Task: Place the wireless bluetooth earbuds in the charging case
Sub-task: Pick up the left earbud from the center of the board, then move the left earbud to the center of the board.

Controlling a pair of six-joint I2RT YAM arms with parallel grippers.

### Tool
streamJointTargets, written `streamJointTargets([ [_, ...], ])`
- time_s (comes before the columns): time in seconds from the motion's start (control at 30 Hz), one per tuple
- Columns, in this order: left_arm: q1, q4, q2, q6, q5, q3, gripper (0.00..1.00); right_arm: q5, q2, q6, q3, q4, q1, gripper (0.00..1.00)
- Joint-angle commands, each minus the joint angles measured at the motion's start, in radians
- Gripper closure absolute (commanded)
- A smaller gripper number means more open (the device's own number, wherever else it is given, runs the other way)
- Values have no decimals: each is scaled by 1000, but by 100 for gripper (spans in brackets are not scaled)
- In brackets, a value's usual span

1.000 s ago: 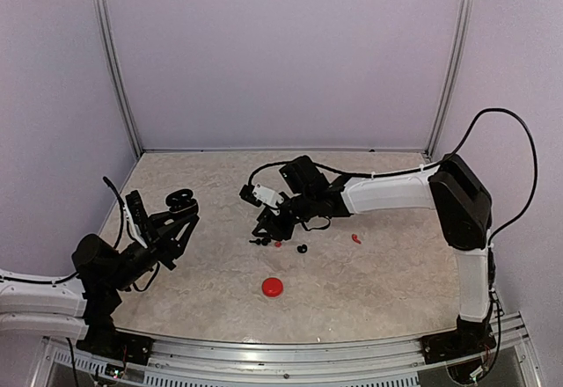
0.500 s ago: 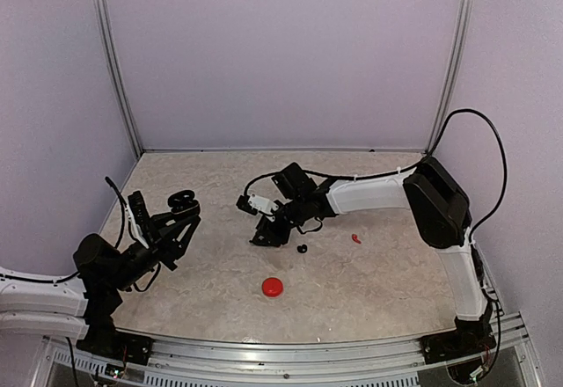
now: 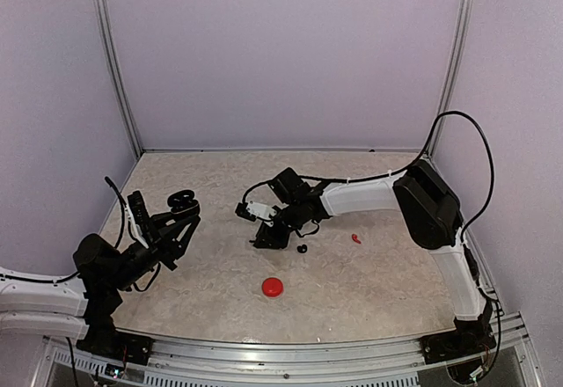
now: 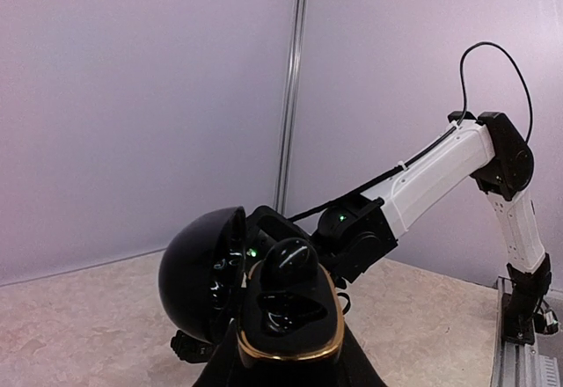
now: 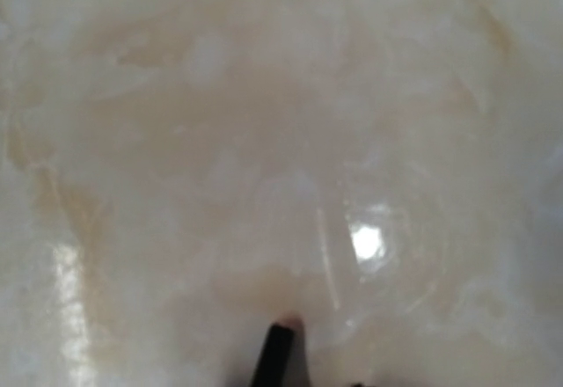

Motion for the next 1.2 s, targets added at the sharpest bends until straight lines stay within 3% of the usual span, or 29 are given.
streamJointTargets([
  [0.0,8,48,3,12,8,1,98,9,17,-19,18,-30,5,72],
  [0.27,8,52,6,9,11,5,99,76,-2,-34,13,-52,50,82],
  [0.73,8,32,-5,3,26,11,99,18,-189,35,-150,-26,72,85],
  [0.93,8,13,-20,5,27,13,99,54,-295,71,-363,51,71,85],
  [1.17,7,13,-13,6,33,20,99,94,-442,185,-655,268,57,85],
])
